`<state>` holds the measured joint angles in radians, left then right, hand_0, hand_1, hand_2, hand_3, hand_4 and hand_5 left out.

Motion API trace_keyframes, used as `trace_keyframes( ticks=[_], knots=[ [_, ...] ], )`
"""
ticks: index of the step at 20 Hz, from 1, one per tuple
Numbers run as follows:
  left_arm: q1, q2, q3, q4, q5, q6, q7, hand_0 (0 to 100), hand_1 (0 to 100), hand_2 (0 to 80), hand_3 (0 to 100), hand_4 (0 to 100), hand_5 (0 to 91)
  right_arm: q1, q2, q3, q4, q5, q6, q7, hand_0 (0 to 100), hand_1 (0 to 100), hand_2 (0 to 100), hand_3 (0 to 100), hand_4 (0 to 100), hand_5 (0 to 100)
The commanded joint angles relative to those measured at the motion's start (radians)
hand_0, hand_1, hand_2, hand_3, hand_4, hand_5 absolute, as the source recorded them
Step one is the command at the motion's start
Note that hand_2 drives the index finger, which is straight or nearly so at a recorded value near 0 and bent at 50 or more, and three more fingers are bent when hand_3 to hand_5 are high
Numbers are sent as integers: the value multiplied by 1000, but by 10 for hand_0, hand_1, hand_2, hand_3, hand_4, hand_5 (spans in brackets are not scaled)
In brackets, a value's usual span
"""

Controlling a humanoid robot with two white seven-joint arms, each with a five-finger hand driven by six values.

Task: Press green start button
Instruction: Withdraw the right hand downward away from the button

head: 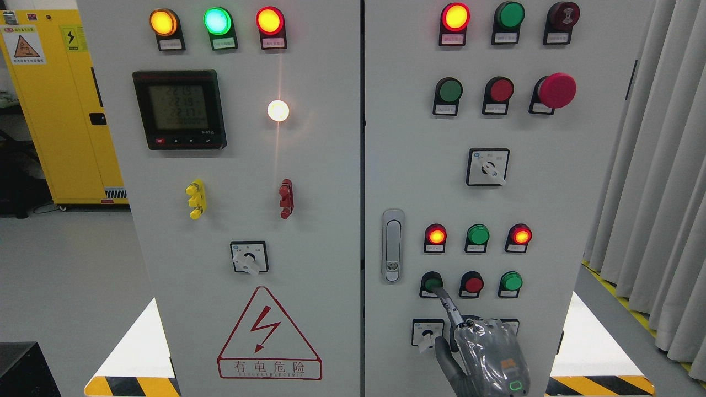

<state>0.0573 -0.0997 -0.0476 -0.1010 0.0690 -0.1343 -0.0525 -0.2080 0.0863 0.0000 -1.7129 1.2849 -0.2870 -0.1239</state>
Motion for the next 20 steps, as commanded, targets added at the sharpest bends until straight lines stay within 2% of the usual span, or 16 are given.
trace_keyframes(
  ticks=[1,3,6,7,8,9,10,11,12,13,16,20],
  knots=[
    [-1,0,0,0,0,1,0,120,556,0,0,0,0,38,3,-18,-97,-58,-12,-28,727,896,0,833,878,928],
    [-1,0,0,0,0,1,0,120,556,0,0,0,0,77,1,-6,-151,-155,-17,-19,716,869,0,819,865,899],
    [-1,0,0,0,0,1,0,120,556,0,0,0,0,125,1,67,-189,-353,-20,-7,714,854,0,803,856,839],
    [-1,0,0,0,0,1,0,120,556,0,0,0,0,140,1,84,-195,-430,-21,12,702,846,0,744,801,780],
    [-1,0,0,0,0,1,0,120,556,0,0,0,0,157,1,95,-203,-503,-26,39,696,838,0,733,795,771],
    [1,0,0,0,0,1,0,120,556,0,0,0,0,173,1,106,-208,-595,-34,71,666,819,0,580,677,644],
    [-1,0,0,0,0,1,0,120,556,0,0,0,0,188,1,124,-215,-693,-43,101,663,817,0,577,669,642],
    [1,0,0,0,0,1,0,120,556,0,0,0,0,199,1,141,-226,-779,-43,122,656,812,0,470,556,535],
    [-1,0,0,0,0,1,0,120,556,0,0,0,0,208,1,152,-234,-850,-43,133,646,785,0,223,290,227],
    [-1,0,0,0,0,1,0,120,556,0,0,0,0,213,1,152,-241,-905,-41,138,658,754,0,128,188,137],
    [-1,0,0,0,0,1,0,120,556,0,0,0,0,226,1,150,-255,-998,-40,139,673,711,0,43,96,76],
    [-1,0,0,0,0,1,0,120,556,0,0,0,0,252,1,152,-257,-1036,-40,161,697,649,0,17,56,37]
  ],
)
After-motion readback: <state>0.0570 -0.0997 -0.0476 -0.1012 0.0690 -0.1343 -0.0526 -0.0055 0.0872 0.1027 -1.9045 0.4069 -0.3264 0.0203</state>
